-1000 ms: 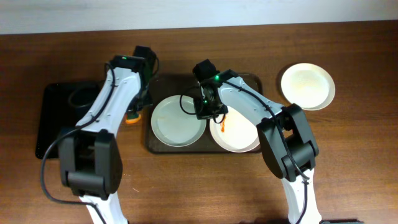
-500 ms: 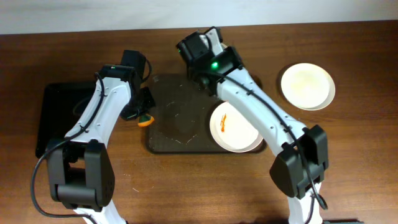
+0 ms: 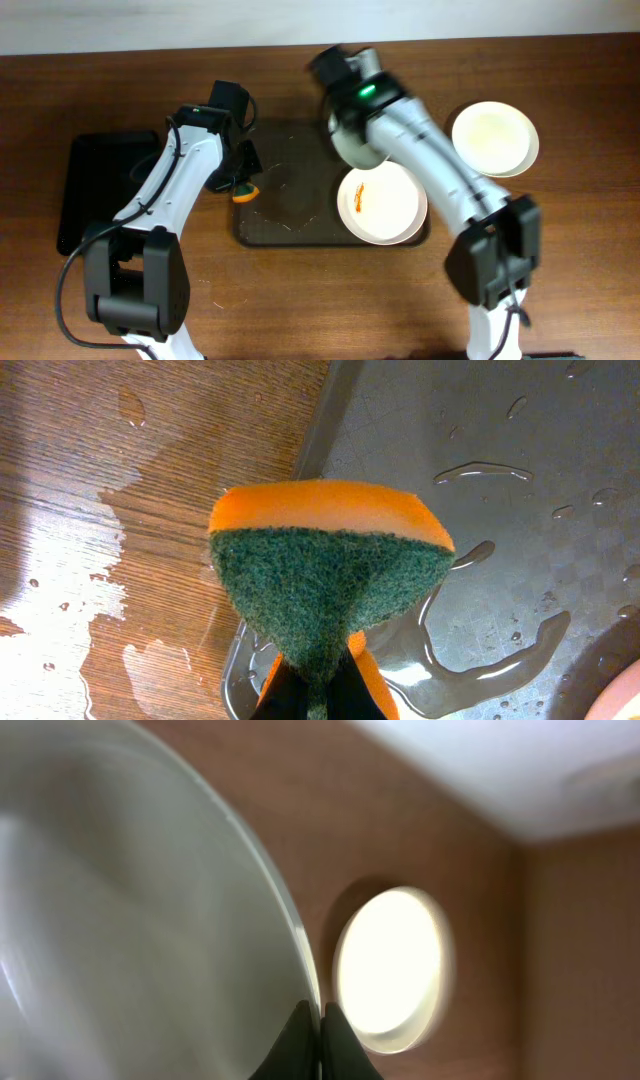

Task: Clean dirty plates on tray and stack at the side
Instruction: 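Carry the back plate with the right gripper and stack it on the right plate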

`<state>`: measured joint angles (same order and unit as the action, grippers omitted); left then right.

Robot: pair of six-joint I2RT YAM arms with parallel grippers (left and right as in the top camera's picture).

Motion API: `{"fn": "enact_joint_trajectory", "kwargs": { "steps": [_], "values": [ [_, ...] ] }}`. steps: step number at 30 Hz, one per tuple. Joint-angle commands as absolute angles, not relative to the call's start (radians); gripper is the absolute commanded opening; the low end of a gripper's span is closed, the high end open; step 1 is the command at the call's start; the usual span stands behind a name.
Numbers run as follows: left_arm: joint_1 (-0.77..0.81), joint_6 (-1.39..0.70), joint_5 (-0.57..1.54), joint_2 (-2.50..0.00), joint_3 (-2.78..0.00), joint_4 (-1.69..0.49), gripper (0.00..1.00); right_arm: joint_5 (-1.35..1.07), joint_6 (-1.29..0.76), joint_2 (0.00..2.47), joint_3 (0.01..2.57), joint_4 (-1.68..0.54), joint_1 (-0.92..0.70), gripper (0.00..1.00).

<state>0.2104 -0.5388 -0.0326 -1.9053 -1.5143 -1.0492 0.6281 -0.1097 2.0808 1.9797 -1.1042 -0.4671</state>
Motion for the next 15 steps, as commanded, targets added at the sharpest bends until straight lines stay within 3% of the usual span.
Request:
{"fn": "enact_joint_trajectory", "kwargs": {
  "steps": [1,3,4,6,9,11,13,15],
  "values": [
    [0.212,-0.522,-0.029,-1.890,-1.506,-1.047,0.00,-0.054,-0.136,2.062,1.996,-1.108,-0.210,0.04],
    [0.212,-0.522,-0.029,-1.890,-1.506,-1.040,0.00,-0.628,0.165,2.070,1.992,-1.121,-0.036,0.04],
    [0.212,-0.522,-0.029,-1.890,-1.506,-1.039,0.00,-0.806,0.324,2.070,1.983,-1.153,0.019,0.04],
    [0.212,-0.522,-0.029,-1.890,-1.506,-1.039,0.00,-0.882,0.441,2.071,1.967,-1.206,0.101,0.04],
    [0.212,-0.522,-0.029,-1.890,-1.506,-1.039,0.00,-0.875,0.422,2.071,1.928,-1.192,0.187,0.04],
    [0.212,-0.522,-0.029,-1.890,-1.506,-1.039,0.00,-0.773,0.303,2.071,1.923,-1.142,0.230,0.04],
    [0.212,-0.522,-0.029,-1.890,-1.506,-1.036,0.00,-0.503,0.144,2.071,1.923,-1.090,0.245,0.04],
    [0.212,-0.522,-0.029,-1.890,-1.506,-1.032,0.00,-0.081,-0.144,2.071,1.923,-1.044,0.243,0.04]
  ]
}}
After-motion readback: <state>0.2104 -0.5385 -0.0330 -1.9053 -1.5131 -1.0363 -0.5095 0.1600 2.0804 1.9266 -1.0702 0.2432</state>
